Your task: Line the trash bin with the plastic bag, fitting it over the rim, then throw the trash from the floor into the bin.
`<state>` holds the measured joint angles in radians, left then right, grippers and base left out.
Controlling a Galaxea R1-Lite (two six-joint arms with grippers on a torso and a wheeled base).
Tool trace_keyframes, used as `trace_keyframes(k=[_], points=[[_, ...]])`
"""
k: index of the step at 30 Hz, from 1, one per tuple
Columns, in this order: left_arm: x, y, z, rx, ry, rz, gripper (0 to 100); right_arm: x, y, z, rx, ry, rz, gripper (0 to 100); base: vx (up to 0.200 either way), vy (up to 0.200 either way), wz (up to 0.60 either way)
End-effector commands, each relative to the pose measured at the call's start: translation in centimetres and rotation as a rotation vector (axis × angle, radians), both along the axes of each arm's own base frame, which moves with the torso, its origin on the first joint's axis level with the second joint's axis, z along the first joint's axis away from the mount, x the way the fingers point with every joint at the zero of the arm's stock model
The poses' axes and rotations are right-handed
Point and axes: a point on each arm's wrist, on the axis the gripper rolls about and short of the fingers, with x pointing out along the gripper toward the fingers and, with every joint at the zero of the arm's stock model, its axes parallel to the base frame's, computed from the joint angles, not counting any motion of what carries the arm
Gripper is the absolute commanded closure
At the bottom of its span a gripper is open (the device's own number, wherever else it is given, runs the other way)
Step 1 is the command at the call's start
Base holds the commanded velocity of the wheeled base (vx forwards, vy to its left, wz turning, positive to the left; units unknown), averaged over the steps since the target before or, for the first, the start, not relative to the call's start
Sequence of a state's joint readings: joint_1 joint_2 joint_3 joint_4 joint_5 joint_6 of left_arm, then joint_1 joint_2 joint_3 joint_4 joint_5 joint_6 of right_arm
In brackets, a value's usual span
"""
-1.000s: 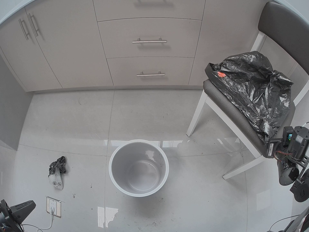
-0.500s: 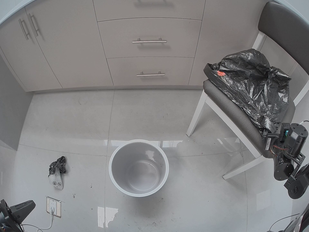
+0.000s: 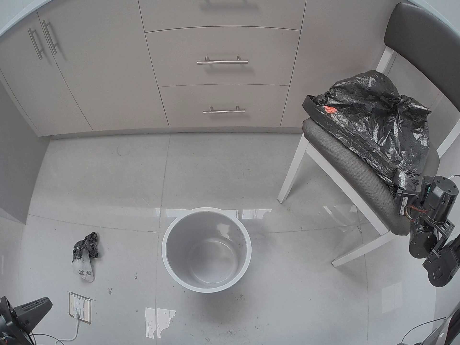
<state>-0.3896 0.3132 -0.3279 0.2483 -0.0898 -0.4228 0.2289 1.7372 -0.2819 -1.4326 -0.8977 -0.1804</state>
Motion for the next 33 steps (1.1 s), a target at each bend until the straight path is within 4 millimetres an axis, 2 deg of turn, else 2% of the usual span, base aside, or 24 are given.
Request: trace_keyframes(k=[1, 5, 6, 16, 25, 33], points=[[0.0, 0.0, 0.0, -0.001, 0.0, -0.001, 100, 0.0, -0.3, 0.3, 0.005, -0.022, -0.008, 0, 0.0, 0.0, 0.0], [0.0, 0.0, 0.0, -0.002, -0.003, -0.001, 100, 0.0, -0.2, 0.4, 0.007, -0.036, 0.0, 0, 0.0, 0.0, 0.0], [0.0, 0.0, 0.0, -0.002, -0.003, 0.001, 100, 0.1, -0.2, 0.4, 0.008, -0.042, 0.0, 100, 0.0, 0.0, 0.0], [-0.4, 0.1, -0.1, -0.009, -0.023, -0.004, 100, 0.7, 0.0, 1.8, 0.033, -0.151, 0.072, 100, 0.0, 0.0, 0.0], [-0.4, 0.1, 0.0, -0.011, -0.026, -0.004, 100, 2.5, 0.5, 3.3, 0.118, -0.273, 0.114, 100, 0.0, 0.0, 0.0], [-0.4, 0.1, 0.1, -0.012, -0.027, -0.007, 100, 4.1, 1.5, 3.2, 0.299, -0.31, 0.219, 100, 0.0, 0.0, 0.0]])
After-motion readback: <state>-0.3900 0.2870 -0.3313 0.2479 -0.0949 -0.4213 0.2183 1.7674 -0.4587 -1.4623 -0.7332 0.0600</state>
